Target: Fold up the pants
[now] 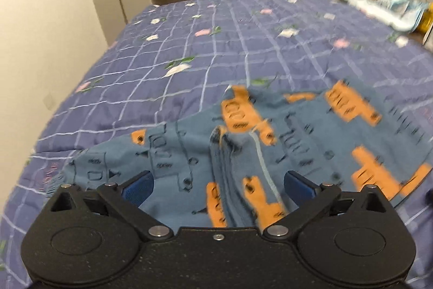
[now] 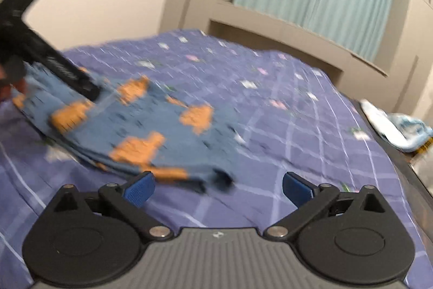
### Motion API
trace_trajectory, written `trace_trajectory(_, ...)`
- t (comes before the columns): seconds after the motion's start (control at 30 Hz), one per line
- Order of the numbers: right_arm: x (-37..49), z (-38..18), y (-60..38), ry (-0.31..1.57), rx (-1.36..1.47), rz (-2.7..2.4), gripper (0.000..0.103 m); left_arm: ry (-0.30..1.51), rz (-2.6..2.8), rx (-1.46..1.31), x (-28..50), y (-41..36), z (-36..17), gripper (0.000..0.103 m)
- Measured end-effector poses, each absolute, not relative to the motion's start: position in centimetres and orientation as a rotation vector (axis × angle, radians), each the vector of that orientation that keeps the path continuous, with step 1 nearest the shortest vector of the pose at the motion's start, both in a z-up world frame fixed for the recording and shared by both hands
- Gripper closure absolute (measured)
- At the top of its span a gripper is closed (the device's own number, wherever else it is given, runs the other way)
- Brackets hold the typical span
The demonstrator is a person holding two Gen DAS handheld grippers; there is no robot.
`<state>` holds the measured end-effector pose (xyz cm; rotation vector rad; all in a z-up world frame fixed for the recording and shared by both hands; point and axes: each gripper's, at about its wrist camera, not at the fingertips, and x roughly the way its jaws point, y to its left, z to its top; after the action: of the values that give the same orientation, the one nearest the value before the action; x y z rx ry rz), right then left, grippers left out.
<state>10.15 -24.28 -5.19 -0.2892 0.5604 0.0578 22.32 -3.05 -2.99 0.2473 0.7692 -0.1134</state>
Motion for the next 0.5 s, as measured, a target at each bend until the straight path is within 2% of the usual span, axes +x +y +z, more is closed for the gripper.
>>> trace_trajectory(0.5,11.9,-5.3,-25.8,0.525,-0.251,-0.026,0.0,0.836,-0.077,0.177,22.6,-2.3,-4.5,0.001)
